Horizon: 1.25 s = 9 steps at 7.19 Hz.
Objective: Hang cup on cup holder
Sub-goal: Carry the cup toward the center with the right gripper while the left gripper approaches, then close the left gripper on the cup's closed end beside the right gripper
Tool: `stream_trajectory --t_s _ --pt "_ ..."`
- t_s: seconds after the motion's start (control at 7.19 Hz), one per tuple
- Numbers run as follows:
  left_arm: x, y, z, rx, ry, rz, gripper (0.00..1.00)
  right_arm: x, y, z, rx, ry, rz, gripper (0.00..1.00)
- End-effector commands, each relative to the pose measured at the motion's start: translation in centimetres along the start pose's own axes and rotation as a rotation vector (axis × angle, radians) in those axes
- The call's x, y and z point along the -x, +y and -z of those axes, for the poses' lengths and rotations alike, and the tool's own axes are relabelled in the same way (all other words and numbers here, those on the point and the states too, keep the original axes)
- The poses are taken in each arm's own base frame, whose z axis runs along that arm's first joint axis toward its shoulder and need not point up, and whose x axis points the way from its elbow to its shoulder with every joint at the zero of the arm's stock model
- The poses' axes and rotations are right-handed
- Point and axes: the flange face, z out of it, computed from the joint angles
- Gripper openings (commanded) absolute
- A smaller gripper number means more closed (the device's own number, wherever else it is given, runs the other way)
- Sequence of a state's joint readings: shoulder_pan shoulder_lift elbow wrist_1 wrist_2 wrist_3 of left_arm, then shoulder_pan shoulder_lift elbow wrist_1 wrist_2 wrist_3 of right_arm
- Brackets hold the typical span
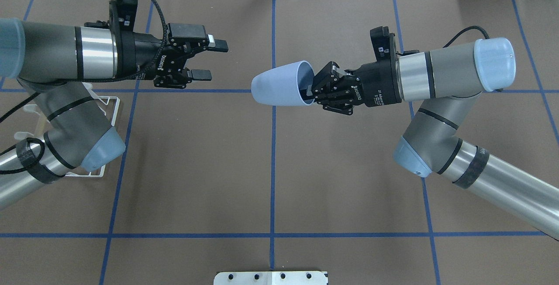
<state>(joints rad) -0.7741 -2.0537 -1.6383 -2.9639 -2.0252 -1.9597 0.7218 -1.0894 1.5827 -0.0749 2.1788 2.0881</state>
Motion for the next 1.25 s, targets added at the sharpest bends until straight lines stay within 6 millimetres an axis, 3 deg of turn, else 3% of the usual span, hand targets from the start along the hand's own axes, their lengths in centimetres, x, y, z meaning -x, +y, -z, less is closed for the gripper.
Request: stream_trajectory --t_s 0.0,0.28,0.56,0.84,1.11 --pt "2.1 0.3 -0.8 0.005 0.192 0.115 0.98 -0.6 0.7 0.6 0.042 -0.135 -0.107 0.0" --pt "1.2 0.6 -0.6 0.008 0.269 0.22 0.98 -0.7 0.8 1.5 0.071 -0.236 -0.193 0.0" --pt "0.2 2.6 -2.2 0.062 0.289 0.257 0.98 0.3 1.5 1.0 0.109 -0.264 -0.236 0.0" --pt "0.9 4.6 -2.1 0.133 0.356 0.242 0.98 0.0 2.6 0.0 0.145 -0.265 -0.263 0.0" --pt "1.6 5.1 -1.9 0.155 0.42 0.236 0.98 -0.3 3.4 -0.1 0.18 -0.279 -0.268 0.0"
